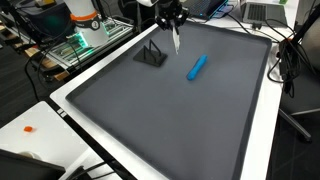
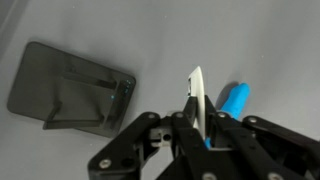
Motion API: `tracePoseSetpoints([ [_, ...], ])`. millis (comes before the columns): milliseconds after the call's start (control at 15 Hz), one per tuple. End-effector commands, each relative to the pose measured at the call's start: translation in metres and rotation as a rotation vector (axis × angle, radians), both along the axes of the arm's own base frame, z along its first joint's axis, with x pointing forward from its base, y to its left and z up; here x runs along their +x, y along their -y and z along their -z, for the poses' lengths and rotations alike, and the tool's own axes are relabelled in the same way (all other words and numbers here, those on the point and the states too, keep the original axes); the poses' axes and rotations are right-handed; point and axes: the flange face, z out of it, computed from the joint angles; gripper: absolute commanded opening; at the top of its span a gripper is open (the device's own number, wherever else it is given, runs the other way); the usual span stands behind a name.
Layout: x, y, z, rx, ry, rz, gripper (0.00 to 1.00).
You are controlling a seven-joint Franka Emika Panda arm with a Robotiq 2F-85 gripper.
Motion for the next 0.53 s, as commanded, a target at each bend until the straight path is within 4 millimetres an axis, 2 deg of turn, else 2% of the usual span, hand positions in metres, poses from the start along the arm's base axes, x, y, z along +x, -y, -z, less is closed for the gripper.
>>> tracePoseSetpoints([
  [0,0.030,-0.020,-0.011,-0.042,-0.020,-0.193,0.02],
  [267,0.066,-0.046,-0.010,-0.059,-0.059,-0.395,0.02],
  [467,0.092,-0.061,0.002,-0.070,-0.101,-0.544,0.02],
])
